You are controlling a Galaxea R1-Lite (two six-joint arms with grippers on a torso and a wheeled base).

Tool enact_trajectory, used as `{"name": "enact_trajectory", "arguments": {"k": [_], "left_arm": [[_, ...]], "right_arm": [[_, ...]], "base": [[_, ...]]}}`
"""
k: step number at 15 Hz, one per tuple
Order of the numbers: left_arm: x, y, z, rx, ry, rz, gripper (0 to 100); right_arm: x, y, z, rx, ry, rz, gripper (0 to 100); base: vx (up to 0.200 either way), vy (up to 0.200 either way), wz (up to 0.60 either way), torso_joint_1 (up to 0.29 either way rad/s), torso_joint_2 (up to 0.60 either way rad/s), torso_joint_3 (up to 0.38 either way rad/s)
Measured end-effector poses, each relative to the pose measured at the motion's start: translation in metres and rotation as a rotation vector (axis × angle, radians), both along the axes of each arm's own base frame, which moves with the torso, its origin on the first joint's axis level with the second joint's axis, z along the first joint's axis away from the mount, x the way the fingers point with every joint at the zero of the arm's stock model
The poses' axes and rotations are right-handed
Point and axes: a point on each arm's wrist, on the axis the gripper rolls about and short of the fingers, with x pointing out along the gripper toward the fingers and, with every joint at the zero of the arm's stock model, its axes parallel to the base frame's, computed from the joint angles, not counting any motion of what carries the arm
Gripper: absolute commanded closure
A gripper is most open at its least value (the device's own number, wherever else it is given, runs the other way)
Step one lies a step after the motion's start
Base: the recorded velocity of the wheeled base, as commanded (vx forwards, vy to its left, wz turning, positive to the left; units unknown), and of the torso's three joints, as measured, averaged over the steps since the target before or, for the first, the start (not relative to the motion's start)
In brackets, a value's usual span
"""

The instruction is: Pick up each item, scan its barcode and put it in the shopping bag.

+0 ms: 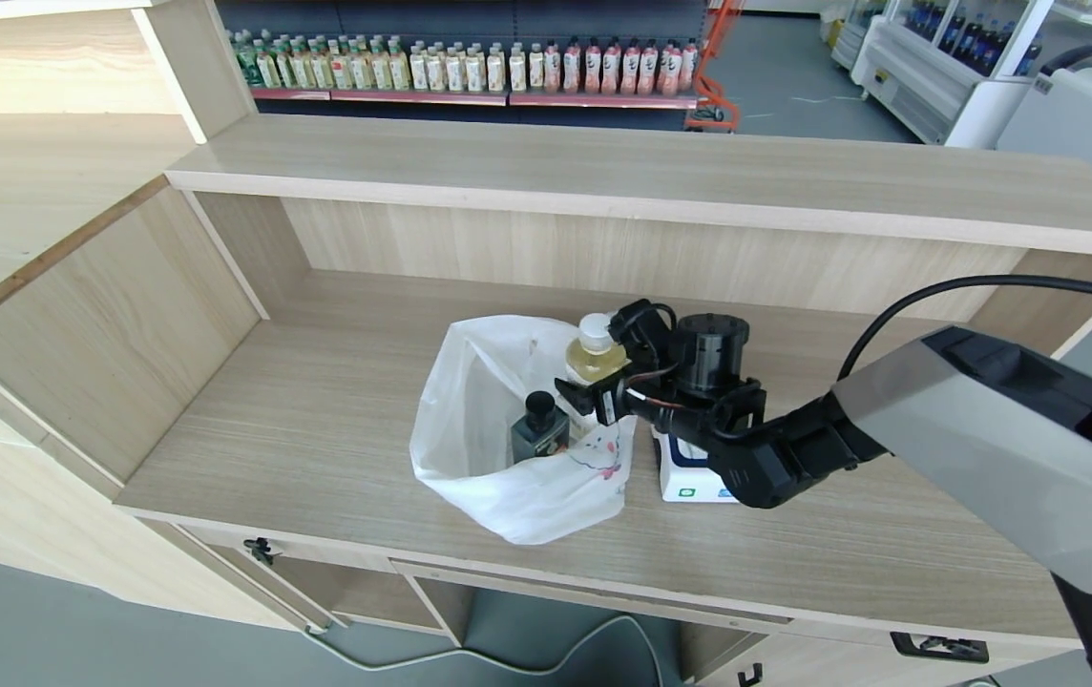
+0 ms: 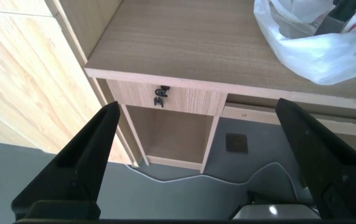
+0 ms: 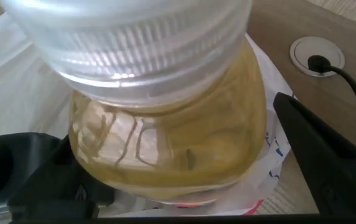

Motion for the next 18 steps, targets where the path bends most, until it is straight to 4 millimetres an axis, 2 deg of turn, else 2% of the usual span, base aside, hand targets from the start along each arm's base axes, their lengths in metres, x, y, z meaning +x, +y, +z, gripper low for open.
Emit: {"name": "enact_trajectory", "arguments": {"k": [2,6,8,10,12,14,16,18], "left_arm": [[0.000,0.000,0.000,0.001,0.000,0.000,0],[0.000,0.000,0.000,-0.002,0.000,0.000,0],[0.000,0.000,0.000,-0.004,0.000,0.000,0],[0.000,0.000,0.000,-0.005,0.000,0.000,0],[0.000,0.000,0.000,-0.005,0.000,0.000,0],[0.000,0.000,0.000,-0.005,0.000,0.000,0],[0.000,0.000,0.000,-0.005,0.000,0.000,0],[0.000,0.000,0.000,-0.005,0.000,0.000,0]], "right_arm": [[-0.002,-0.003,0.012,0.037,-0.005,0.022,0],[-0.016,-0.017,0.061,0.156,-0.013,0.021,0],[-0.029,-0.027,0.086,0.189,0.001,0.013,0],[-0.052,-0.048,0.122,0.225,0.009,-0.007,0],[-0.082,-0.081,0.153,0.239,0.014,-0.061,0],[-0.121,-0.125,0.171,0.227,0.037,-0.178,0],[-0.175,-0.174,0.174,0.181,0.111,-0.362,0],[-0.240,-0.209,0.166,0.146,0.186,-0.518,0]], "base": [[0.000,0.000,0.00,0.000,0.00,0.000],[0.000,0.000,0.00,0.000,0.00,0.000],[0.000,0.000,0.00,0.000,0.00,0.000],[0.000,0.000,0.00,0.000,0.00,0.000],[0.000,0.000,0.00,0.000,0.00,0.000],[0.000,0.000,0.00,0.000,0.00,0.000],[0.000,0.000,0.00,0.000,0.00,0.000],[0.000,0.000,0.00,0.000,0.00,0.000]]}}
